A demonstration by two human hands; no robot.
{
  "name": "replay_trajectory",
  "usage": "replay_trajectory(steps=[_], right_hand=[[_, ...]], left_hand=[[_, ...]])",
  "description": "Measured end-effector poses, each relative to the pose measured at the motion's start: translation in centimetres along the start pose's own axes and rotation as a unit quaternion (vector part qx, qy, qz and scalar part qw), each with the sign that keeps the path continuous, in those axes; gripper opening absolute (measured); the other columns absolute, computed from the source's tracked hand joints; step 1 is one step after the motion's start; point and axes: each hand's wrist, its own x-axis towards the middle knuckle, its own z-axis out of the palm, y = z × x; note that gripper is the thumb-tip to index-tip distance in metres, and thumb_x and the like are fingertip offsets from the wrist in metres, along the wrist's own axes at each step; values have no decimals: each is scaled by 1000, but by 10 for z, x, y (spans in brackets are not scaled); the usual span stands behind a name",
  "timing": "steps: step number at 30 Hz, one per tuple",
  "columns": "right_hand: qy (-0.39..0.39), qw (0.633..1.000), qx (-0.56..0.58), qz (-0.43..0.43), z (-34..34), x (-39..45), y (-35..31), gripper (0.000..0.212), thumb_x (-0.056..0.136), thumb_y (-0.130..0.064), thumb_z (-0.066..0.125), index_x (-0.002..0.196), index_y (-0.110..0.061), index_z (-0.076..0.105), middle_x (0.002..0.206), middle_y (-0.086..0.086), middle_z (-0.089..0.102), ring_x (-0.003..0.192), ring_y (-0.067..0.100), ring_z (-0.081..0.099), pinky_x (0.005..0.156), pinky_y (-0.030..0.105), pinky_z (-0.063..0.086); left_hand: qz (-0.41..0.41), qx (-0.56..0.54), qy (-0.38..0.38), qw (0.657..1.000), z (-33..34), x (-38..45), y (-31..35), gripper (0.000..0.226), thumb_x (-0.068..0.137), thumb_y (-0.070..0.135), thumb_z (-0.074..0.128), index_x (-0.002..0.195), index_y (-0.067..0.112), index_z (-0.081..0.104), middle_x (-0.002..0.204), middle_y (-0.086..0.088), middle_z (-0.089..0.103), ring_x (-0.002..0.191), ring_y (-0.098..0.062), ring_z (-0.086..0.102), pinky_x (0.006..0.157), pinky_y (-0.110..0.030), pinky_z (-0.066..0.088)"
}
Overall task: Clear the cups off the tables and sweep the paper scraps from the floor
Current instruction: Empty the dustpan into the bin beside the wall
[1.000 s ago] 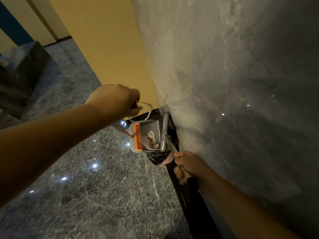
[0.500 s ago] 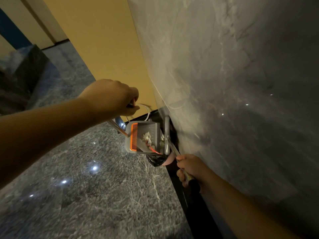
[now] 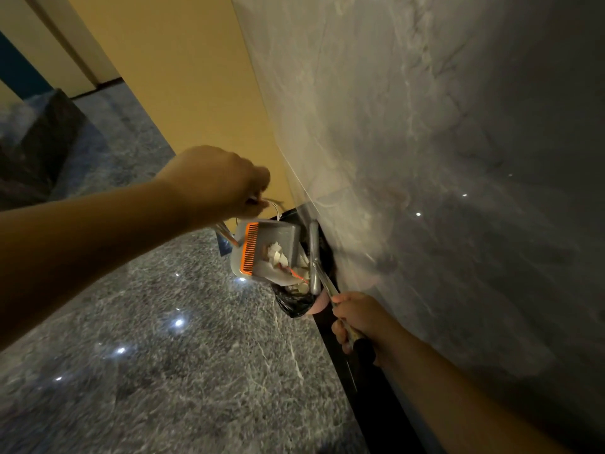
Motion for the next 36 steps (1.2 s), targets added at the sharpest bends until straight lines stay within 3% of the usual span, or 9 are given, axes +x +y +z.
replay_trajectory(steps=[2,5,9,15,18,24,30,36], right_hand=[[0,1000,11,1,-1,0,0,30,96,4,36,123,-5,46,62,11,43,33,12,42,32,15,33],[-1,1000,9,6,-1,1,-1,32,96,3,37,125,-6,46,61,12,45,34,12,43,33,15,34],[5,1000,2,-2,-3,4,0,29,95,2,38,122,-3,47,59,12,44,36,14,43,33,15,34],[5,1000,12,12,-6,6,-1,33,96,1,39,128,-4,45,60,12,43,34,12,43,33,15,34],[7,1000,13,11,-6,7,-2,34,95,2,39,129,-3,44,63,12,44,36,13,43,33,15,35],[9,1000,-9,14,-6,7,-4,31,95,-1,38,125,-8,45,61,12,46,34,12,45,34,16,34],[-2,1000,-9,19,-6,7,-5,21,96,-3,38,112,-11,49,60,11,46,37,13,46,36,17,34],[-11,1000,-15,6,2,1,-5,25,97,-1,38,119,-7,47,57,12,45,35,12,45,34,17,34]], left_hand=[[-3,-5,-3,1000,-1,1,-1,29,91,48,55,102,21,58,70,8,49,58,-11,49,51,-23,44],[18,15,-19,1000,0,2,-2,29,92,48,53,105,22,57,74,9,50,59,-8,46,47,-19,30],[-14,2,14,1000,-8,8,-17,29,90,46,58,103,20,60,75,4,57,61,-15,53,53,-23,40],[-4,24,16,1000,-12,13,-22,31,90,49,57,104,22,60,77,1,61,62,-18,55,51,-22,35],[2,15,13,1000,-15,11,-25,29,89,47,59,102,21,60,74,1,59,58,-18,52,50,-22,34],[-18,-41,84,995,-35,0,-55,27,82,38,70,94,15,65,60,1,48,49,-20,44,49,-23,37],[-22,-26,104,994,-49,-8,-73,35,79,43,65,95,12,64,64,-9,58,53,-29,53,53,-43,53],[-59,-38,86,994,-45,-25,-66,32,83,40,63,100,12,63,62,-1,49,52,-20,47,53,-34,48]])
